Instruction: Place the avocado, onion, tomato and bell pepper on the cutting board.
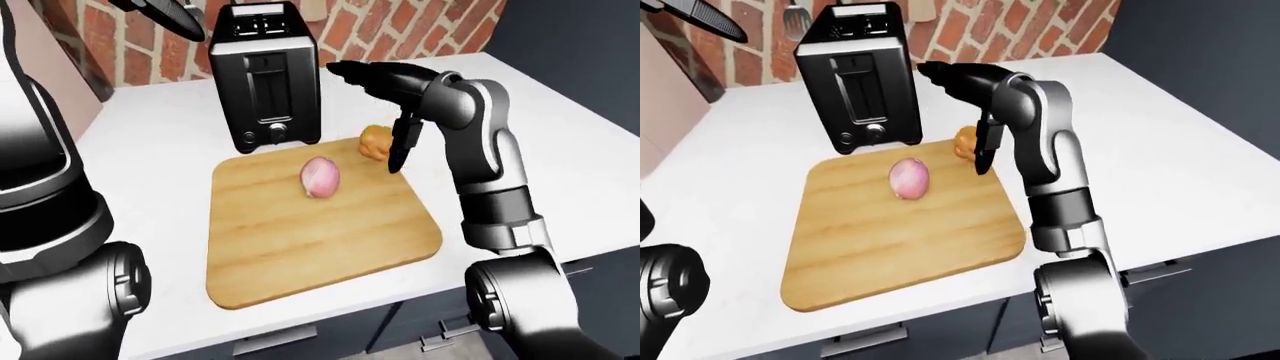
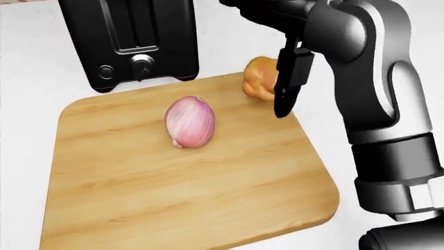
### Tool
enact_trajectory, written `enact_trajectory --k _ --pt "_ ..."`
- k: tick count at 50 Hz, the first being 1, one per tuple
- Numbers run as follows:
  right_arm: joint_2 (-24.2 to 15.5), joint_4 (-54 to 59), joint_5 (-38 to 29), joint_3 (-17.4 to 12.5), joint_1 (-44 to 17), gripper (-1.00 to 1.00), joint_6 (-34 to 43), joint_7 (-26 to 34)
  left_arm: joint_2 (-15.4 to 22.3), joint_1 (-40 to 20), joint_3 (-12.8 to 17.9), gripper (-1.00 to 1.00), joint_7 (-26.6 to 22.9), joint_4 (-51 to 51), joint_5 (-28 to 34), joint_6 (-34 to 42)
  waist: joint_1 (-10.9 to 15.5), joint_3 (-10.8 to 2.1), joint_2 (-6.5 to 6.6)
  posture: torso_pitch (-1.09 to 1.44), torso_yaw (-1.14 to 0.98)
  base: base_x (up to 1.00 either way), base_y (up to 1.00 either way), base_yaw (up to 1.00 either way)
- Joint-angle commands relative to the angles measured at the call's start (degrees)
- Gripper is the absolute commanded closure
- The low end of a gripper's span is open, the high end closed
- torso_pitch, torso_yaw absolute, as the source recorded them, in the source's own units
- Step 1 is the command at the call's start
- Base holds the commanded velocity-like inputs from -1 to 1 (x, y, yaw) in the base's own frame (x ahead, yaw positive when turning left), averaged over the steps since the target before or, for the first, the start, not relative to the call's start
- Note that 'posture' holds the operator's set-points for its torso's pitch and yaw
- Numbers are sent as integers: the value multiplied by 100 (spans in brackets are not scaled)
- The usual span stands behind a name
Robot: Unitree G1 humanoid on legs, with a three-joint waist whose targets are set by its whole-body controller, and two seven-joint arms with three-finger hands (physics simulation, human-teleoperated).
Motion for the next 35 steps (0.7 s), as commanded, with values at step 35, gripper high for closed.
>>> enact_trajectory --k 35 --pt "-973 -5945 -2403 -488 -2401 -100 3990 629 481 -1227 29 -100 288 -3620 1824 3080 -24 204 0 0 0 0 0 0"
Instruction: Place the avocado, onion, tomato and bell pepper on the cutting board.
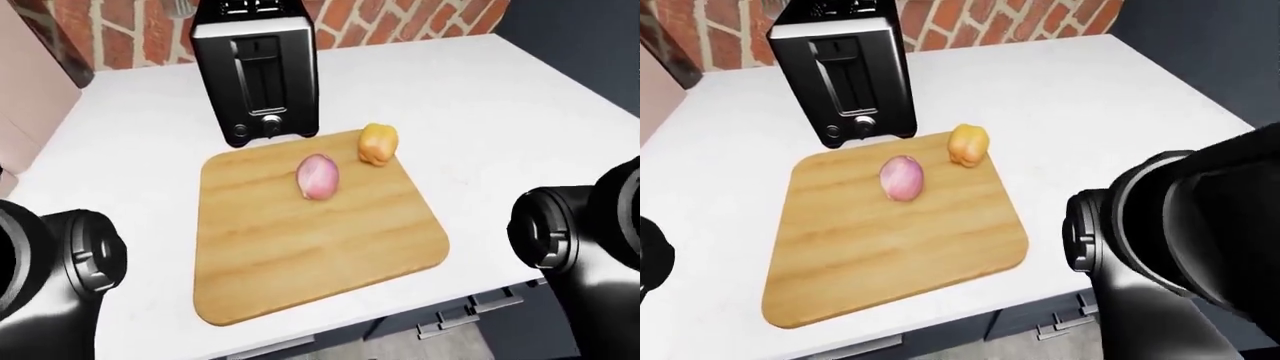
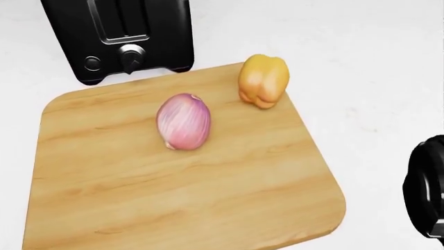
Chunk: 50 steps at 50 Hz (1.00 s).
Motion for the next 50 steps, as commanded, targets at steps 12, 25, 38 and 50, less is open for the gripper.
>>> enact_trajectory --k 12,25,38,50 --pt "134 -619 -665 -87 274 -100 438 294 -531 125 -226 -100 -453 -453 949 458 9 -126 2 0 0 0 0 0" --pt "141 -673 -587 -96 246 -100 624 271 -758 -67 -257 -100 -654 -394 1081 342 88 -398 127 0 0 -39 0 9" --pt "216 -658 -647 -68 370 -100 700 255 -1001 -129 -341 -100 -791 -399 1212 203 87 -373 146 0 0 -51 0 13" --pt "238 -636 -660 -99 433 -100 702 194 -1100 -62 -334 -100 -854 -469 1288 155 -25 -374 -214 0 0 -39 0 43"
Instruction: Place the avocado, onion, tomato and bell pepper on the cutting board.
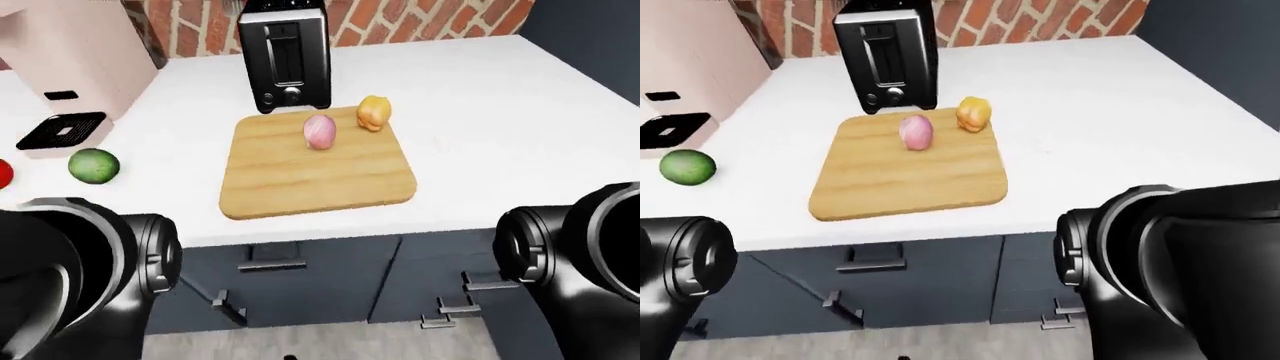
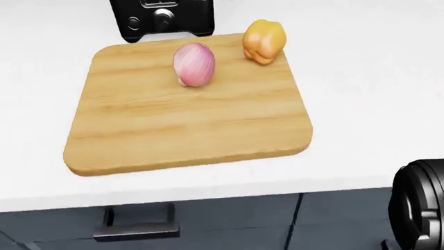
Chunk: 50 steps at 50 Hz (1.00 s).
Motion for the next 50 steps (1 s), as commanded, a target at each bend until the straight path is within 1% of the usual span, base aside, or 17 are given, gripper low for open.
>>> enact_trajectory --k 1,5,6,7,12,20,22,23,24,27,40,42,43,44,46,48,50 --pt "-11 104 57 82 -217 -100 -54 -38 72 -144 123 -100 66 87 61 -13 119 -113 -175 0 0 0 0 57" --pt "-53 133 -15 80 -172 -100 -41 -22 27 -137 101 -100 35 45 97 -13 189 -63 -127 0 0 0 14 42" --pt "-81 117 -36 105 -164 -100 -106 -67 20 -124 105 -100 31 41 102 -25 267 -110 -244 0 0 0 38 0" --pt "-94 119 -60 107 -174 -100 -142 -76 18 -129 113 -100 23 41 101 -28 283 -117 -242 0 0 0 34 0" --pt "-30 98 -35 85 -181 -100 -140 -85 -17 -93 107 -100 16 24 105 -53 222 -35 -140 0 0 10 53 0" --pt "-58 126 -29 69 -99 -100 -141 -73 -89 -110 72 -100 -35 12 150 -71 28 -1 286 0 0 13 40 0" --pt "-57 125 -23 59 -117 -100 -125 -61 -94 -126 73 -100 -49 14 162 -80 -18 -43 535 0 0 12 40 0" --pt "-64 124 -24 62 -92 -100 -131 -51 -94 -141 81 -100 -60 20 164 -76 -31 -114 792 0 0 12 40 0" --pt "-57 127 -24 68 -90 -100 -131 -57 -100 -140 80 -100 -68 12 167 -71 -58 37 467 0 0 12 41 0" --pt "-55 136 -34 73 -75 -100 -145 -70 -88 -94 119 -100 -43 22 141 -112 -78 -74 359 0 0 13 39 0" --pt "-31 159 -31 62 -22 -100 -150 -94 -77 -38 110 -100 -37 -4 121 -118 68 -74 154 0 0 13 39 0" --pt "-30 159 -36 68 -18 -100 -150 -93 -81 -44 106 -100 -39 -5 121 -115 111 -106 54 0 0 12 39 0" --pt "-27 157 -36 69 -13 -100 -150 -96 -79 -44 106 -100 -38 -5 123 -117 125 -92 135 0 0 12 39 0" --pt "-37 153 -41 69 -21 -100 -156 -86 -84 -35 106 -100 -45 -18 123 -111 111 -114 110 0 0 13 39 0" --pt "-33 159 -39 64 -10 -100 -154 -103 -83 -15 107 -100 -40 -25 124 -123 170 -90 -115 0 0 12 39 0" --pt "-19 170 -49 58 -1 -100 -125 -98 -86 -34 99 -100 -39 -13 122 -128 179 -152 -158 0 0 12 39 0" --pt "-20 180 -52 60 0 -100 -120 -101 -96 -50 87 -100 -37 -3 127 -133 195 -85 -131 0 0 13 39 0"
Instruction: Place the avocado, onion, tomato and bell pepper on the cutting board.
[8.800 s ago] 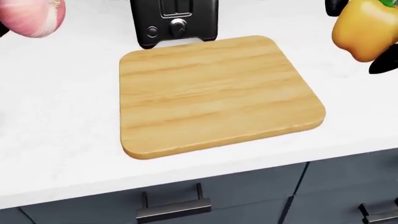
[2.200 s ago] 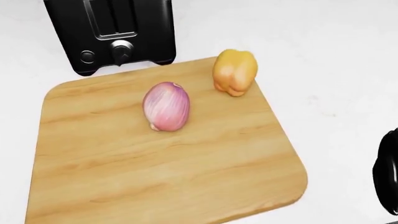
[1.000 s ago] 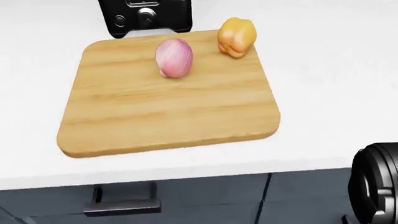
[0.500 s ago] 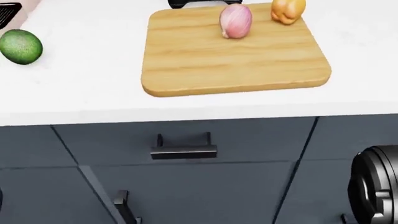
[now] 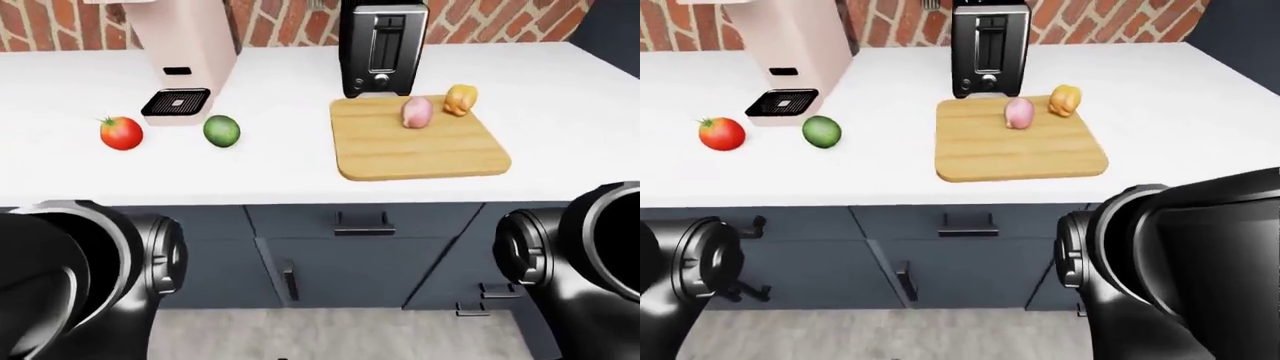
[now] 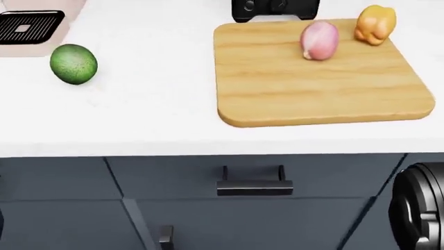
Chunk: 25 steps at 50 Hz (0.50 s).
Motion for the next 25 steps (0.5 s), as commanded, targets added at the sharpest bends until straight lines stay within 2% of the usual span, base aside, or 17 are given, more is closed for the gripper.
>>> enact_trajectory --k 1,3,4,5,6,8,9,10,11,15,17,19,21,22,23,25 --pt "-8 29 30 27 -83 -100 -54 -42 33 -105 41 -100 58 60 39 -3 5 -2 -14 0 0 13 40 0" --pt "-1 37 28 25 -87 -100 -42 -50 26 -111 40 -100 52 58 44 -5 -24 21 155 0 0 13 39 0" --pt "8 36 26 25 -83 -100 -27 -41 29 -133 48 -100 50 70 40 -3 -49 -36 328 0 0 12 40 0" --pt "13 33 37 21 -87 -100 -15 -42 33 -146 45 -100 54 82 44 -10 -53 -129 613 0 0 13 39 0" --pt "5 34 28 21 -94 -100 -11 -38 29 -151 38 -100 56 84 48 -14 -41 -148 545 0 0 9 39 0" --pt "11 36 29 24 -85 -100 7 -26 10 -152 29 -100 63 89 57 -20 -53 -42 498 0 0 9 39 0" --pt "17 35 24 35 -63 -100 6 -24 -1 -155 24 -100 63 87 64 -20 -43 -50 420 0 0 9 30 0" --pt "82 51 3 35 -24 -100 82 20 -16 -127 16 -100 63 67 75 -25 -47 112 280 0 0 0 0 0" --pt "87 45 16 31 -14 -100 88 -6 -18 -118 21 -100 56 61 77 -29 -59 120 324 0 0 0 0 0" --pt "56 46 24 43 8 -100 81 -11 -9 -113 39 -100 49 60 76 -41 -136 176 254 0 0 0 0 0" --pt "58 55 7 41 2 -100 87 -8 -6 -114 47 -100 46 61 74 -37 -117 198 175 0 0 0 0 0" --pt "39 75 -33 35 -8 -100 87 0 -11 -111 38 -100 39 57 82 -37 -70 185 62 0 0 0 0 0" --pt "44 58 -28 43 1 -100 76 15 3 -151 46 -100 44 81 81 -41 13 135 -140 0 0 0 0 0" --pt "50 71 -46 45 -7 -100 79 11 5 -155 50 -100 44 86 76 -38 49 135 -48 0 0 0 0 0" --pt "60 71 -48 49 -14 -100 81 16 9 -142 50 -100 50 88 71 -50 15 -3 32 0 0 0 18 0" --pt "66 74 -66 54 -32 -100 78 14 22 -155 56 -100 49 93 70 -49 56 -62 15 0 0 0 23 0"
